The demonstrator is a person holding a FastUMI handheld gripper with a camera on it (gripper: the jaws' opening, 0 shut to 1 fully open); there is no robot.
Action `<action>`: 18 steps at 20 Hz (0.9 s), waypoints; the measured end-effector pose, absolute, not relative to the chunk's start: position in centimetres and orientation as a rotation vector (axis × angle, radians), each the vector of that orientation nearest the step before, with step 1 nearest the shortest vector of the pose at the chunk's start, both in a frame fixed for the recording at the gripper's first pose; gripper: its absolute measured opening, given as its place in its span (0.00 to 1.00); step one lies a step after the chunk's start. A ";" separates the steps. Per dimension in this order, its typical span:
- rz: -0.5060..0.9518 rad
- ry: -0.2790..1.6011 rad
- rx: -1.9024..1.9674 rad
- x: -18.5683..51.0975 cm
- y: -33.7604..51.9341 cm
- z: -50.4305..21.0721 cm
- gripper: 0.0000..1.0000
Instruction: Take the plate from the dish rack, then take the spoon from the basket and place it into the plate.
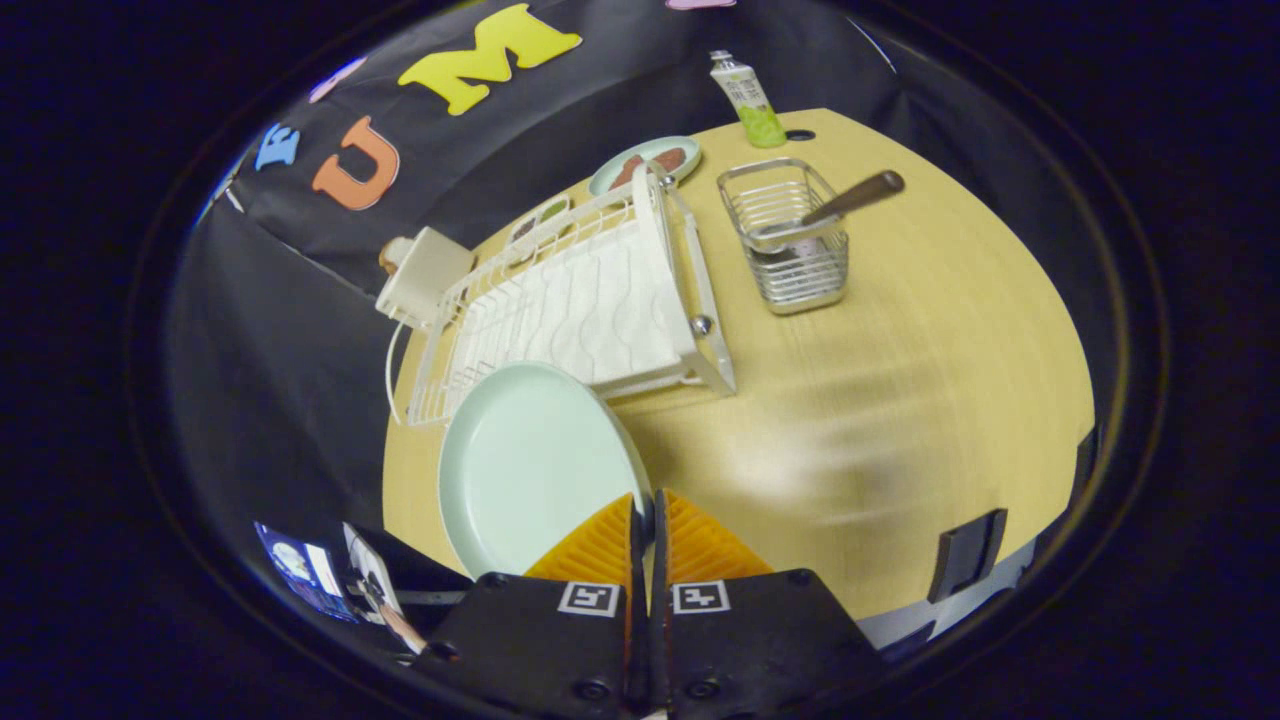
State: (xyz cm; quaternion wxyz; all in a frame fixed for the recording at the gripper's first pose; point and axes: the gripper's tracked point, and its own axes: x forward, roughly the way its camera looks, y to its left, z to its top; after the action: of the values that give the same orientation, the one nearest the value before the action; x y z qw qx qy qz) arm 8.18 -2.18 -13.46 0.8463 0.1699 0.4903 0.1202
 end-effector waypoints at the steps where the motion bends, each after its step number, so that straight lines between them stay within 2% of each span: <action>1: 0.248 1.035 0.352 8.0 -2.4 -14.4 0.06; 8: 0.180 1.049 0.303 8.0 -3.5 -17.6 0.06; 12: 0.177 0.947 0.276 9.4 -4.4 -17.0 0.06; 14: 0.194 0.860 0.293 10.4 -5.0 -16.1 0.09; 15: 0.183 0.822 0.296 10.9 -5.5 -15.9 0.12; 17: 0.137 0.771 0.248 11.5 -7.8 -15.3 0.54; 18: 0.111 0.754 0.218 11.7 -8.7 -15.3 0.61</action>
State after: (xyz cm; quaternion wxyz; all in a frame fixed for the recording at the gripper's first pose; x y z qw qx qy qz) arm 11.68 -8.70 -15.32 0.9224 0.1064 0.3673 0.0540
